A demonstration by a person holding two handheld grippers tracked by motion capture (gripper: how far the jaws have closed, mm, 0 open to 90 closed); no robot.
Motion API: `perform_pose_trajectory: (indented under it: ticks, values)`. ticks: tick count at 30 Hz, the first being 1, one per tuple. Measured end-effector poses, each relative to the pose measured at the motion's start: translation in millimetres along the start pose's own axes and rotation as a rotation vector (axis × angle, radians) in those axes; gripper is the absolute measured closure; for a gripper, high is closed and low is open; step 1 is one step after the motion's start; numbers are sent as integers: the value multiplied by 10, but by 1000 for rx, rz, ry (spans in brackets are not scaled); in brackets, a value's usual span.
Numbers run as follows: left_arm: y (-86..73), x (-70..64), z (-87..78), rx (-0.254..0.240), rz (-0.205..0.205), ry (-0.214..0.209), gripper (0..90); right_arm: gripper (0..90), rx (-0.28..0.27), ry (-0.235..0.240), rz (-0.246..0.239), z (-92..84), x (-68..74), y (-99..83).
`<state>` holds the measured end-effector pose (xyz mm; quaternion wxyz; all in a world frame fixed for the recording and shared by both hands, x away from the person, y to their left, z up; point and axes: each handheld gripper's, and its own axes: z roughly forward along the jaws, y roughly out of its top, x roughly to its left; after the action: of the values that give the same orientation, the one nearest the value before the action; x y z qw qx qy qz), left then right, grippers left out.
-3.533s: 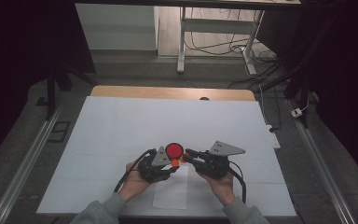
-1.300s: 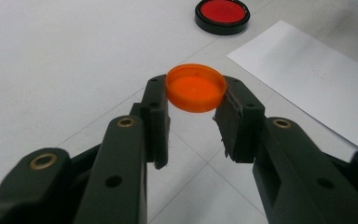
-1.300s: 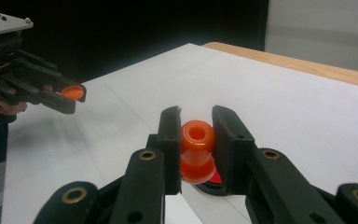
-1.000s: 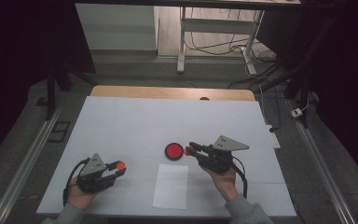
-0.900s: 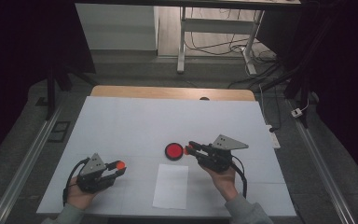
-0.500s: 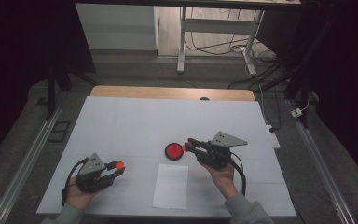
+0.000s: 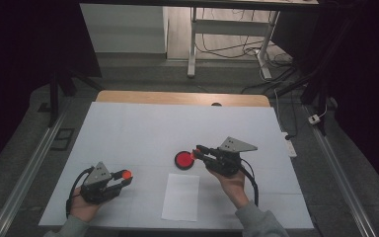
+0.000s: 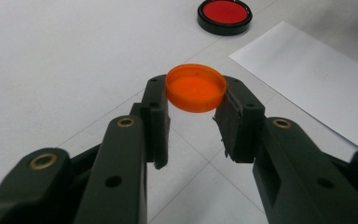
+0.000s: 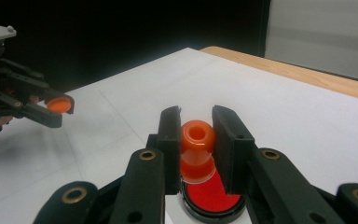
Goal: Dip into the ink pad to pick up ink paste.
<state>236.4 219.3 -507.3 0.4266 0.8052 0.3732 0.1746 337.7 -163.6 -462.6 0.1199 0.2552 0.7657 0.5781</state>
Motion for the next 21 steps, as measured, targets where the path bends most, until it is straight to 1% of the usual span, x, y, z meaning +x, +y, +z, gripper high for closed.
perform_pose_trajectory:
  ticks: [3,7,13,17,21]
  values:
    - [6,-5,6,-1,0,2,647,728,0,-1,5,44,-21,16]
    - [7,-10,13,2,3,-1,647,728,7,-3,1,109,-35,23]
    - [8,1,24,1,-5,-3,647,728,23,-11,6,174,-68,6]
    - [8,-7,25,2,-2,-3,647,728,35,-15,12,226,-91,-18]
    - [3,-9,18,2,-5,-2,647,728,48,-15,4,274,-92,-29]
